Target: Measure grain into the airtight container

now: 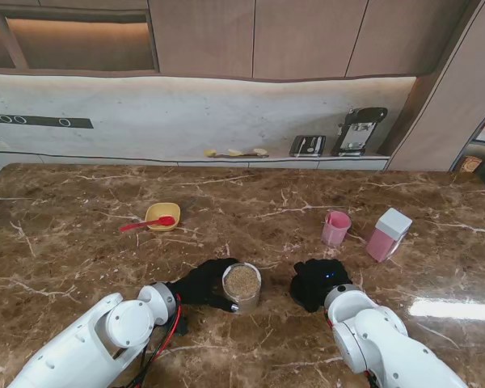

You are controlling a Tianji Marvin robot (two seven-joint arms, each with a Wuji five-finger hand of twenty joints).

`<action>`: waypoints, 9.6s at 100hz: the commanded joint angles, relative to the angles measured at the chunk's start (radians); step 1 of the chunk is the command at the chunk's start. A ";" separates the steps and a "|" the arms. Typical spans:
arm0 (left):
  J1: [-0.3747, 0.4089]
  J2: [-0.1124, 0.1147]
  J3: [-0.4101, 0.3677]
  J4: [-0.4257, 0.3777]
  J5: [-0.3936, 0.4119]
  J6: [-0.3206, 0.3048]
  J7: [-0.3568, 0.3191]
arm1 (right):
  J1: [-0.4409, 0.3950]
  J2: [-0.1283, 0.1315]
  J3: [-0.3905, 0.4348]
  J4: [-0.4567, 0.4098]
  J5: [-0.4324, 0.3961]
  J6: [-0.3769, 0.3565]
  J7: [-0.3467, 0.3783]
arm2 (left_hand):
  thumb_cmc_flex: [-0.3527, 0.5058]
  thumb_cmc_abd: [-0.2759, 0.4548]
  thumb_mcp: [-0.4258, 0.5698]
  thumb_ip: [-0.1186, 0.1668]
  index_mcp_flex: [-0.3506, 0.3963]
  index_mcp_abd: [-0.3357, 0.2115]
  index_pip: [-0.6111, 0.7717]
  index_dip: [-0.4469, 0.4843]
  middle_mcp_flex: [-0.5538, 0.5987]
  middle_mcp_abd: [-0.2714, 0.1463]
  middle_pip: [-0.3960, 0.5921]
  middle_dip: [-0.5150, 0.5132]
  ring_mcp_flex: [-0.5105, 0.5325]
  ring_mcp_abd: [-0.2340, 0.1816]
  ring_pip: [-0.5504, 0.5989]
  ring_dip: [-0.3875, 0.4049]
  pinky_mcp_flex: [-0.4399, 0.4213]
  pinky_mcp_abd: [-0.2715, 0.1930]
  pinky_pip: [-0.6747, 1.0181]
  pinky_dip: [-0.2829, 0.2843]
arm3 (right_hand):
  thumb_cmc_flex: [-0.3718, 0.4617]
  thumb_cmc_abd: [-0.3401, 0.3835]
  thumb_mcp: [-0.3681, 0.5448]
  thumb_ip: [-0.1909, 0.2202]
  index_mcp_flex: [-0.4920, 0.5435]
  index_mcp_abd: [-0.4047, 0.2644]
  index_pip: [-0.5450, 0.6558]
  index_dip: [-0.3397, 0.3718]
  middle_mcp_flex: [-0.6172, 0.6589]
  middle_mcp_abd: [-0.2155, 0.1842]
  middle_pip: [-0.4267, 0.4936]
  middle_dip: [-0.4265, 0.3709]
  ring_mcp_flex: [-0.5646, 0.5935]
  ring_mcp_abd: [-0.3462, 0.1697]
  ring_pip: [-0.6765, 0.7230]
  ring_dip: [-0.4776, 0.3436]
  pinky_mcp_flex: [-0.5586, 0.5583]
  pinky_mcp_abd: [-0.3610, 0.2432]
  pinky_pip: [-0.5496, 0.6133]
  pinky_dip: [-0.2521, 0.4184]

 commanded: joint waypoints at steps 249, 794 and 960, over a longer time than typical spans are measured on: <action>0.042 0.001 0.004 0.025 -0.006 0.014 -0.007 | 0.244 -0.002 -0.249 -0.107 0.092 -0.196 0.079 | 0.045 0.096 0.025 0.041 -0.006 -0.045 0.059 -0.012 -0.030 -0.028 -0.014 0.024 0.016 0.110 0.036 0.017 0.083 0.233 0.146 0.127 | 0.048 0.232 0.097 0.075 0.106 -0.122 0.072 -0.005 0.089 -0.120 0.052 0.022 0.051 -0.077 0.014 0.036 -0.002 -0.008 0.043 -0.001; 0.030 0.001 0.018 0.044 0.005 0.001 -0.005 | 0.257 0.010 -0.251 -0.196 0.011 -0.235 0.262 | 0.046 0.118 0.015 0.043 -0.007 -0.038 0.092 -0.014 -0.026 -0.030 -0.005 0.029 0.022 0.108 0.038 0.018 0.081 0.241 0.155 0.122 | 0.049 0.311 -0.445 0.092 -0.127 -0.074 -0.277 -0.225 -0.186 -0.061 -0.221 -0.224 -0.199 -0.005 -0.285 -0.195 -0.212 0.067 -0.207 0.055; 0.039 0.004 0.005 0.039 -0.002 -0.001 -0.017 | 0.259 0.004 -0.255 -0.198 0.023 -0.175 0.263 | 0.045 0.125 0.011 0.045 -0.008 -0.038 0.094 -0.009 -0.024 -0.029 0.001 0.032 0.024 0.107 0.037 0.017 0.082 0.243 0.158 0.123 | -0.092 0.348 -0.417 0.096 -0.163 -0.047 -0.287 -0.213 -0.248 -0.047 -0.236 -0.210 -0.270 0.011 -0.306 -0.195 -0.266 0.080 -0.206 0.025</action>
